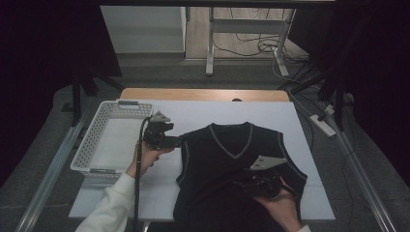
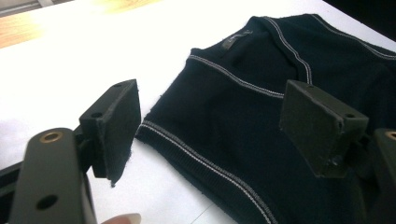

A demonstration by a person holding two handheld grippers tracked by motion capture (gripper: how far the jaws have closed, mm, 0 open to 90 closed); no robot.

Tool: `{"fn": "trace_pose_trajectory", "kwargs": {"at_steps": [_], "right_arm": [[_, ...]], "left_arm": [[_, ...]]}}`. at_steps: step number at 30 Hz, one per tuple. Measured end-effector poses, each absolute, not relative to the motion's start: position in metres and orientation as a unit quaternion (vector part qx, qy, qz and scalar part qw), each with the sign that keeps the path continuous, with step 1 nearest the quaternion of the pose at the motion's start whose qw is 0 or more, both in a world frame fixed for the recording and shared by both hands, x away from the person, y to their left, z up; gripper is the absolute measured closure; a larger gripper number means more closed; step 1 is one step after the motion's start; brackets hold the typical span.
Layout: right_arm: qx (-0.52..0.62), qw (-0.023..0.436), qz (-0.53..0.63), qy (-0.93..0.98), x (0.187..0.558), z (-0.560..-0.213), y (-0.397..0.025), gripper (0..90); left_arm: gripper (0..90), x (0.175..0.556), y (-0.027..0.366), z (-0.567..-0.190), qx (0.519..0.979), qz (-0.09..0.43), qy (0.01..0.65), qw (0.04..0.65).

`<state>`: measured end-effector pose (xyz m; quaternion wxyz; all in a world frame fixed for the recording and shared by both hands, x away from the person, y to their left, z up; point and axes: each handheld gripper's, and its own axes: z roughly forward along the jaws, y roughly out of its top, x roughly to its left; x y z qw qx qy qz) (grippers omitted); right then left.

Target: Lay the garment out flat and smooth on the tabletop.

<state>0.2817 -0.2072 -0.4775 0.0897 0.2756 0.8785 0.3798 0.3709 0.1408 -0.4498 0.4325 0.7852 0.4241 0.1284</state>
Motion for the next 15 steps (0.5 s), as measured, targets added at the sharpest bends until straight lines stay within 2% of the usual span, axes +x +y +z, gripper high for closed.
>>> {"fn": "trace_pose_trajectory", "kwargs": {"at_steps": [11, 15], "right_arm": [[0.218, 0.026, 0.333, 0.917, 0.264, -0.506, -0.160, 38.0], [0.197, 0.050, 0.303, 0.931, 0.259, -0.515, -0.152, 52.0]], "left_arm": [[21.4, 0.371, 0.136, -0.452, 0.790, 0.127, 0.418, 0.430], [21.4, 0.368, 0.135, -0.451, 0.791, 0.128, 0.415, 0.430]]}}
